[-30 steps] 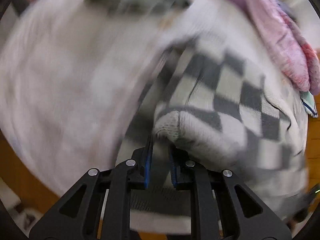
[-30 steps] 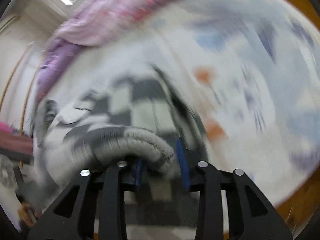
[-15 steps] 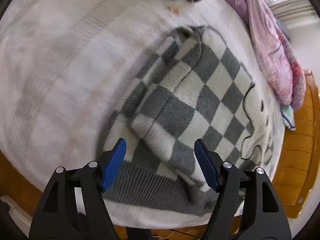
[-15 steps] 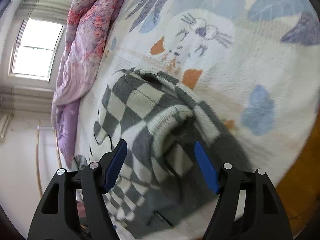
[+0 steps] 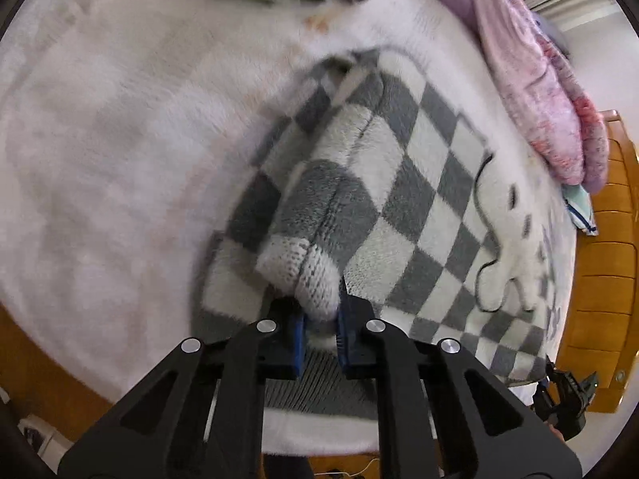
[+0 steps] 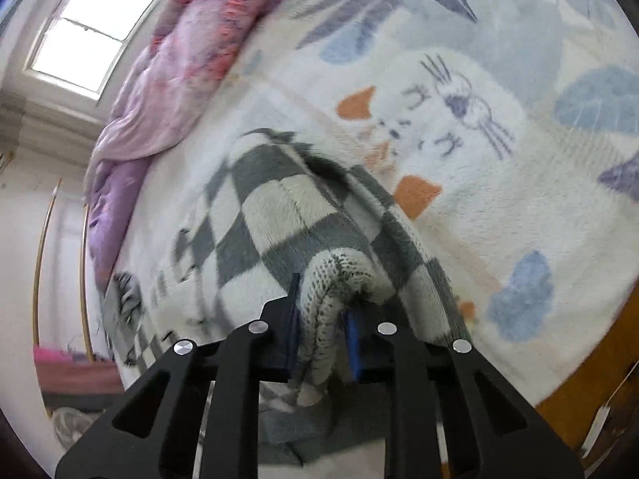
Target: Fold large clothes
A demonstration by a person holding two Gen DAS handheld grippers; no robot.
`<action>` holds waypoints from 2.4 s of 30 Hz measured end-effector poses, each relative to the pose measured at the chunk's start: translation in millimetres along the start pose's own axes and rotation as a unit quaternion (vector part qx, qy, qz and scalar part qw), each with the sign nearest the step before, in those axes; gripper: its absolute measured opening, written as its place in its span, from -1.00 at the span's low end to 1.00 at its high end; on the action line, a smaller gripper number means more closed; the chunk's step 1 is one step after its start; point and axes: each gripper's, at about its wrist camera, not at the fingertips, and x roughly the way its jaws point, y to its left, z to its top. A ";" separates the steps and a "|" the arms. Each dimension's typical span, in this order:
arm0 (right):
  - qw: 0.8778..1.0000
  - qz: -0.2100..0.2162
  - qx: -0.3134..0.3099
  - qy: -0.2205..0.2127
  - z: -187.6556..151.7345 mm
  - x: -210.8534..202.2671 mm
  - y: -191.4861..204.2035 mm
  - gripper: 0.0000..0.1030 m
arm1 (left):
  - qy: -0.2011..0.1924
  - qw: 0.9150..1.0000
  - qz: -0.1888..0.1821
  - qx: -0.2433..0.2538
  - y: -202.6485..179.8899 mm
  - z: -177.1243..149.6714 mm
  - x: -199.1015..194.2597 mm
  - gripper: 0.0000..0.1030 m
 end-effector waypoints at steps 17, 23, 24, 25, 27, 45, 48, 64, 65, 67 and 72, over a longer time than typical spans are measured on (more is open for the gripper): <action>0.958 -0.257 -0.124 0.038 -30.5 14.8 18.4 0.09 | 0.011 0.998 0.053 -0.011 29.8 -18.2 21.1 0.60; 0.953 -0.157 -0.260 -0.002 -35.9 24.1 126.4 -0.55 | 0.018 0.997 0.058 -0.044 60.4 -26.8 15.2 0.63; 0.949 -0.123 -0.289 0.009 -39.3 40.9 151.7 -0.80 | 0.020 0.997 0.058 -0.051 61.5 -26.7 18.1 0.63; 0.946 -0.094 -0.311 0.022 -42.6 60.4 175.8 -0.94 | 0.022 0.997 0.050 -0.060 64.2 -27.2 21.5 0.63; 0.934 -0.071 -0.348 0.030 -48.5 94.6 217.7 -0.96 | 0.023 0.996 0.048 -0.067 68.7 -29.5 27.6 0.63; 0.932 -0.097 -0.318 0.144 -130.9 161.9 191.7 -1.00 | 0.045 0.996 -0.002 -0.075 69.0 -62.5 50.2 0.63; 0.928 -0.102 -0.335 0.124 -142.6 162.9 184.7 -1.00 | 0.047 0.996 -0.006 -0.070 71.7 -68.6 49.7 0.63; 0.922 -0.113 -0.341 0.145 -195.6 146.7 153.5 -0.97 | 0.064 0.993 -0.048 -0.093 88.0 -82.2 51.9 0.10; 0.922 -0.109 -0.344 0.138 -196.3 140.1 154.9 -0.95 | 0.065 0.992 -0.053 -0.095 87.0 -81.9 52.2 0.00; 0.920 -0.111 -0.357 0.120 -200.1 127.1 160.5 -0.73 | 0.071 0.989 -0.079 -0.105 88.8 -82.8 50.8 -0.34; 0.901 -0.036 -0.425 0.080 -232.7 87.0 187.9 0.27 | 0.070 0.988 -0.094 -0.104 80.7 -75.7 30.1 -0.74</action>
